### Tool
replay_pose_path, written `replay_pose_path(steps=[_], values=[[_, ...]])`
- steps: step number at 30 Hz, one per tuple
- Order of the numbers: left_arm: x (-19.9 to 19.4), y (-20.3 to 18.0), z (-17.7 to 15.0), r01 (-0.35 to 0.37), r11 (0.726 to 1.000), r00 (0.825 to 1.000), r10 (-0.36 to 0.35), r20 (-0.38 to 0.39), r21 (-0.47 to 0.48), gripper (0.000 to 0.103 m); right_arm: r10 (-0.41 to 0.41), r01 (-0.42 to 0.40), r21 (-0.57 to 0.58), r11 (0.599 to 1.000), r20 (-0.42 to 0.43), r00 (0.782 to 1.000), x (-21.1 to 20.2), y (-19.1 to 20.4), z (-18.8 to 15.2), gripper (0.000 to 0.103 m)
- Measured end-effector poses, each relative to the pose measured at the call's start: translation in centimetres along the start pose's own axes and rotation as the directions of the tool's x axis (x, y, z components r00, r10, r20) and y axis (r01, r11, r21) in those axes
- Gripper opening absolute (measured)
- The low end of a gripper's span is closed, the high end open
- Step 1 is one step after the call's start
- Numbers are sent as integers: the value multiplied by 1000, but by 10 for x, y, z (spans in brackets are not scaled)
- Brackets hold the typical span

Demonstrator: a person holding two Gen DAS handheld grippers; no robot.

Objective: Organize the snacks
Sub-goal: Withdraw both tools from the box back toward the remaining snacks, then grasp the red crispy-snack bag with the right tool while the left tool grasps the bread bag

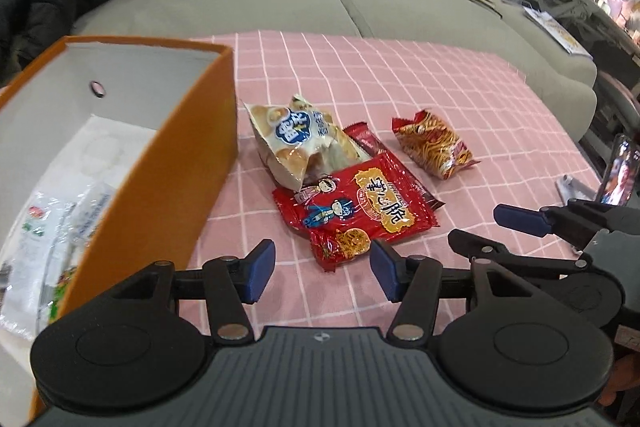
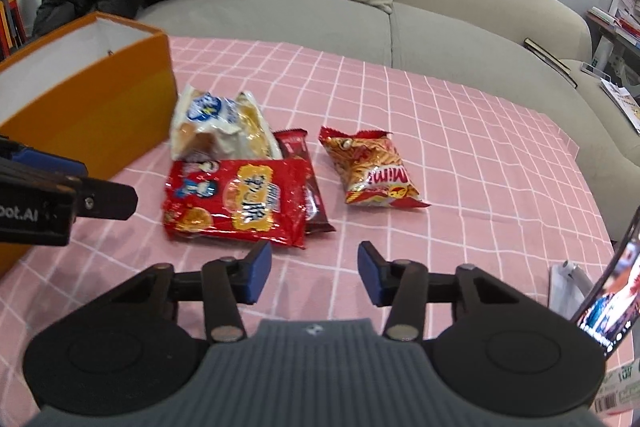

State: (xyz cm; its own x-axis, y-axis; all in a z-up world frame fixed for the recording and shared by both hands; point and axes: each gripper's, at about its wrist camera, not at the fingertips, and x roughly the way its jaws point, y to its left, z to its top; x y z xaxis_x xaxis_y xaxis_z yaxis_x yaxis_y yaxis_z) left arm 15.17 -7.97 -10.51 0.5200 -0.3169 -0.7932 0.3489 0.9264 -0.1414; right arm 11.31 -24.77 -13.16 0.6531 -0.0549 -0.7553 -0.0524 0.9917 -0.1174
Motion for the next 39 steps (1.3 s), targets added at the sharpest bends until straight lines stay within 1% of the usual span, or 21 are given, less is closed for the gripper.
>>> replay_pose_path(steps=[2, 4, 5, 7, 9, 12, 14, 15, 17, 19, 22, 24, 26, 28, 30, 31, 32, 34, 35, 38, 39], values=[[12, 2, 2, 1, 1000, 1000, -1, -15, 6, 65, 10, -10, -10, 1000, -19, 1000, 9, 0, -1, 43], [23, 6, 4, 16, 1000, 999, -16, -36, -11, 64, 19, -20, -21, 1000, -40, 999, 18, 3, -2, 37], [29, 8, 5, 31, 999, 998, -32, -49, -27, 61, 20, -21, -23, 1000, -47, 999, 21, 4, -3, 32], [38, 11, 5, 58, 996, 996, -62, -70, -62, 52, 22, -23, -19, 1000, -59, 998, 27, 5, -5, 25], [46, 14, 4, 75, 992, 993, -84, -88, -102, 36, 39, -39, -3, 999, -70, 997, 32, 4, -6, 24], [52, 18, 2, 100, 984, 989, -115, -95, -151, 25, 43, -43, -4, 999, -81, 996, 37, 5, -8, 24], [53, 18, 1, 103, 980, 989, -118, -86, -168, 20, 42, -44, -12, 999, -81, 996, 38, 6, -8, 24], [52, 18, 1, 101, 981, 989, -117, -88, -167, 5, 41, -43, -15, 999, -78, 996, 38, 6, -8, 24], [52, 16, 1, 97, 981, 987, -116, -109, -169, 6, 37, -39, -21, 999, -72, 997, 35, 5, -8, 24], [47, 15, -2, 96, 975, 986, -121, -118, -203, 6, 33, -35, -26, 999, -71, 997, 31, 4, -8, 24], [40, 10, -9, 118, 960, 981, -152, -120, -253, 5, 32, -34, -14, 999, -76, 997, 26, 1, -10, 24], [36, 4, -14, 137, 957, 977, -174, -126, -256, 5, 29, -29, 3, 1000, -83, 996, 23, -3, -13, 24], [35, -3, -17, 159, 950, 968, -204, -148, -270, 5, 14, -13, 13, 1000, -90, 996, 21, -7, -16, 24], [35, -13, -22, 194, 941, 953, -248, -175, -277, 5, 11, -8, 35, 999, -96, 995, 19, -13, -20, 24], [35, -23, -25, 231, 939, 938, -284, -198, -254, 4, 10, -4, 54, 999, -106, 994, 19, -18, -23, 24], [35, -27, -26, 244, 941, 934, -293, -204, -236, 4, 8, -2, 58, 998, -107, 994, 20, -20, -23, 24], [33, -30, -27, 240, 945, 936, -286, -206, -222, 9, 6, 0, 59, 998, -107, 994, 19, -22, -23, 24], [26, -30, -25, 212, 958, 950, -248, -190, -192, 13, 6, 0, 58, 998, -98, 995, 16, -23, -21, 24], [21, -28, -23, 198, 964, 958, -228, -172, -175, 18, 5, 1, 61, 998, -91, 996, 13, -23, -20, 24], [4, -18, -15, 136, 982, 985, -149, -88, -130, 27, 17, -10, 100, 995, -73, 997, 2, -23, -16, 24], [0, -15, -12, 105, 988, 992, -112, -58, -116, 30, 23, -14, 125, 992, -72, 997, 0, -23, -15, 28]])
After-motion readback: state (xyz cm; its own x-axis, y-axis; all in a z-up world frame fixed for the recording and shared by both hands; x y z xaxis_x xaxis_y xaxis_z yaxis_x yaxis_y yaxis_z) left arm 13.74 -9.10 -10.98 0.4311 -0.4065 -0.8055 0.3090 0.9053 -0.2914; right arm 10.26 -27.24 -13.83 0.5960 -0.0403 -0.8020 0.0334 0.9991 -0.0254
